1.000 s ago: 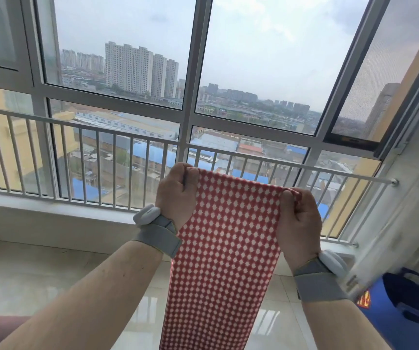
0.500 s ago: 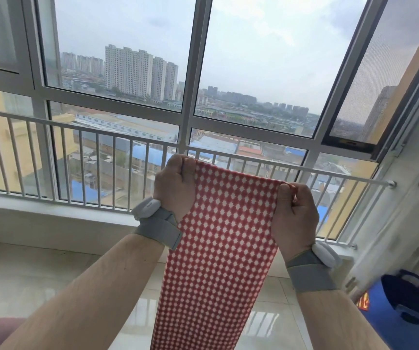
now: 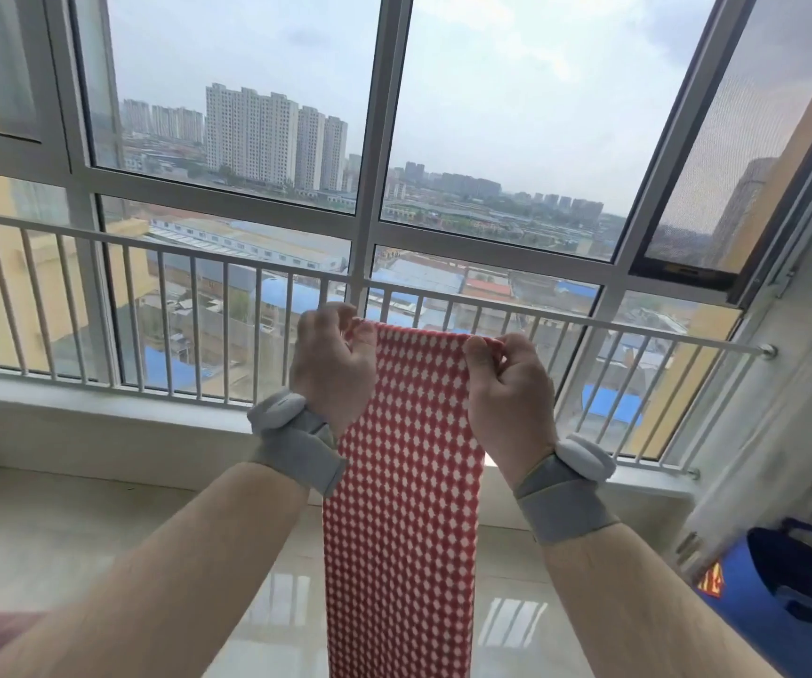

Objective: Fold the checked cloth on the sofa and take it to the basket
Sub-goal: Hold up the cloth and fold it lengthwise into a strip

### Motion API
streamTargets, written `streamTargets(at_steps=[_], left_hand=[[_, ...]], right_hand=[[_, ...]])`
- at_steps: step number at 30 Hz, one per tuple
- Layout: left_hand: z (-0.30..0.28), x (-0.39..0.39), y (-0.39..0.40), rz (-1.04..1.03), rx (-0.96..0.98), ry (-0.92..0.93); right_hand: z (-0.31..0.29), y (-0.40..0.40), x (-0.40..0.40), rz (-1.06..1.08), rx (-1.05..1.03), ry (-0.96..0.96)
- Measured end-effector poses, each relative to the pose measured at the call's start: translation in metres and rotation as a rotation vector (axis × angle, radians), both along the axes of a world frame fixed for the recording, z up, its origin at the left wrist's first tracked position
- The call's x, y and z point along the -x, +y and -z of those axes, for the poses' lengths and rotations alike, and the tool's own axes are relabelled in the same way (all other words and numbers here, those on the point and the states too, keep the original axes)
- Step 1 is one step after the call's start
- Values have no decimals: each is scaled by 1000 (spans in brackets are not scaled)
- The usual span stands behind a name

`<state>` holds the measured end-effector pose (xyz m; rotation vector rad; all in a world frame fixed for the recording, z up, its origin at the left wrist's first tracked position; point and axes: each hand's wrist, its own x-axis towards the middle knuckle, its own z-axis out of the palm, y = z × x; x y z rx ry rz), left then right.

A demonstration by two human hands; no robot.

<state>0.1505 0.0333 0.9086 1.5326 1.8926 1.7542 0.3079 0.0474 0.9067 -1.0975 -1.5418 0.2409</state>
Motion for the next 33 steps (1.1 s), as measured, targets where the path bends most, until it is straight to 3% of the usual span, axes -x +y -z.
streamTargets(at_steps=[5, 8, 10, 13, 16, 18, 20, 22, 25, 26, 28, 30, 33], left_hand=[[18, -28, -26, 390, 67, -143], [12, -20, -26, 608, 73, -478], [11, -12, -22, 643, 61, -562], [15, 1, -15, 514, 11, -476], [19, 9, -10, 544, 45, -493], [18, 13, -8, 585, 92, -551], [15, 20, -7, 622, 126, -595], [12, 27, -8, 666, 144, -620], [12, 34, -13, 672, 142, -625], [13, 36, -14, 672, 151, -623], [16, 40, -18, 653, 157, -624], [17, 50, -25, 594, 173, -585], [23, 70, -36, 394, 216, -253]], right_hand=[[-3, -6, 28, -41, 41, -32], [0, -13, 39, -311, 161, -44], [1, -17, 41, -535, 249, -36], [0, -15, 37, -741, 357, -30], [-1, -7, 24, -747, 363, -35], [-2, 2, 4, -581, 235, -28], [-3, 17, -27, -285, 90, -42], [0, 36, -57, -146, 152, -20], [15, 51, -74, -553, 648, 153], [21, 51, -73, -676, 729, 165], [28, 48, -65, -808, 731, 218], [33, 50, -52, -780, 631, 291], [36, 50, -34, -677, 463, 234]])
